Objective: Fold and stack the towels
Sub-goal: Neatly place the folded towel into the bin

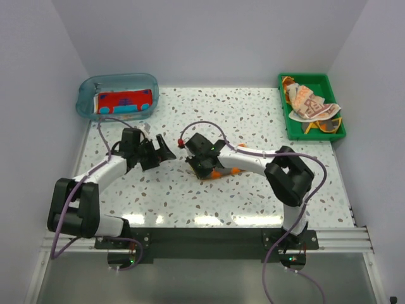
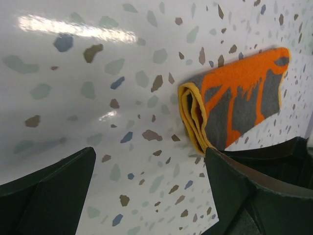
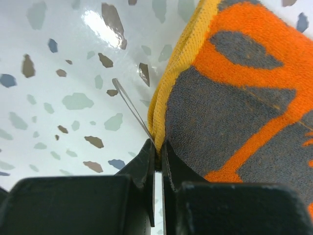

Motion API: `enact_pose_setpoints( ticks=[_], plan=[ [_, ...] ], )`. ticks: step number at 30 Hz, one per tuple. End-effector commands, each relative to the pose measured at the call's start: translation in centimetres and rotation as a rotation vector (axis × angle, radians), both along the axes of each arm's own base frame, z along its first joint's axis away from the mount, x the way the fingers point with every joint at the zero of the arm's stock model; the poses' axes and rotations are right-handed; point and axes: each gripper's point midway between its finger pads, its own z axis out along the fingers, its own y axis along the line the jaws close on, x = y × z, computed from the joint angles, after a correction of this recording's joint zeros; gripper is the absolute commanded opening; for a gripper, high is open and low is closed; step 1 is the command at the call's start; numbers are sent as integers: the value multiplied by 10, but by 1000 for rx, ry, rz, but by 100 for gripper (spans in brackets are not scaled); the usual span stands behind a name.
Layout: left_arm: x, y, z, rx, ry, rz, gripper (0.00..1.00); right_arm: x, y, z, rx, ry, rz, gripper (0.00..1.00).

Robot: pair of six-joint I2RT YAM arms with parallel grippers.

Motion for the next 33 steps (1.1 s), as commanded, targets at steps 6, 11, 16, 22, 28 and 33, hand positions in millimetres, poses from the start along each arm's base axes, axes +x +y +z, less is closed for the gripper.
enact_pose_setpoints(
  ticks=[6, 11, 16, 22, 28, 33],
  plan=[
    [10, -73, 25, -216, -7, -65, 100, 7, 25, 57, 305, 10, -27, 0],
    [9, -90, 13, -251, 42, -48, 100, 7, 29, 60, 345, 15, -36, 0],
    [8, -98, -1, -269, 73, -39, 100, 7, 31, 58, 372, 22, -51, 0],
    [3, -105, -18, -260, 102, -3, 100, 10, 35, 62, 406, 19, -72, 0],
    [-1, -107, -29, -281, 99, 46, 86, 12, 38, 60, 430, 19, -99, 0],
    [4, -103, -32, -237, 58, 44, 65, 12, 37, 54, 423, 20, -111, 0]
  ],
)
